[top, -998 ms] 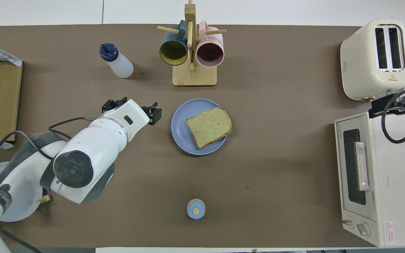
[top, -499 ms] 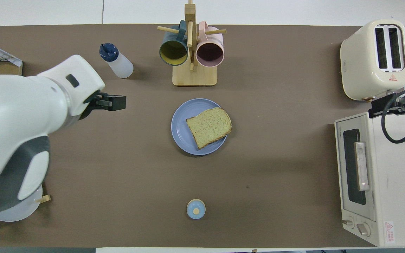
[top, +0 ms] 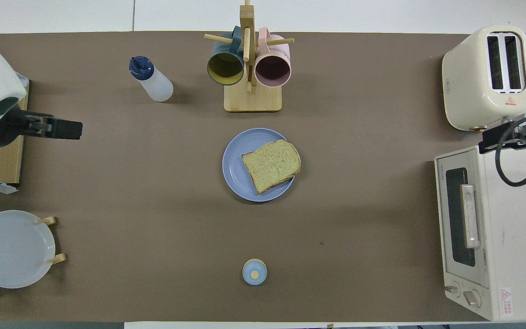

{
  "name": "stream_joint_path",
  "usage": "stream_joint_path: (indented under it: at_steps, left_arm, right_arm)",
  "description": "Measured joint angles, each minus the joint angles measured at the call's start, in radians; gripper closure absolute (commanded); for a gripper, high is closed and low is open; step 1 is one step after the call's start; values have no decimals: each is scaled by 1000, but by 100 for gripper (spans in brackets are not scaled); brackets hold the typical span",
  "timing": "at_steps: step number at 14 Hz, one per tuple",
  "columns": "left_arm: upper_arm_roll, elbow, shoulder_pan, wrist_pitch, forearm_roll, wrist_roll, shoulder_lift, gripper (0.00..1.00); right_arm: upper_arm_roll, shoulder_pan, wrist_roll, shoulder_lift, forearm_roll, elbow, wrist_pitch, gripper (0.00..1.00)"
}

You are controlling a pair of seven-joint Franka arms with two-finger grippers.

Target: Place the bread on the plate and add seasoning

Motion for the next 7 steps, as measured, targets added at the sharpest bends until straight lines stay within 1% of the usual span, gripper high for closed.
stream_joint_path:
  at_steps: [3, 7]
  left_arm:
    - [2, 0, 53, -40, -2, 27, 1, 0]
    - [0, -1, 57, -104, -6, 27, 1, 0]
  right_arm:
    - [0, 0, 0, 0, 0, 0, 0, 0]
    - [0, 0, 0, 0, 0, 0, 0, 0]
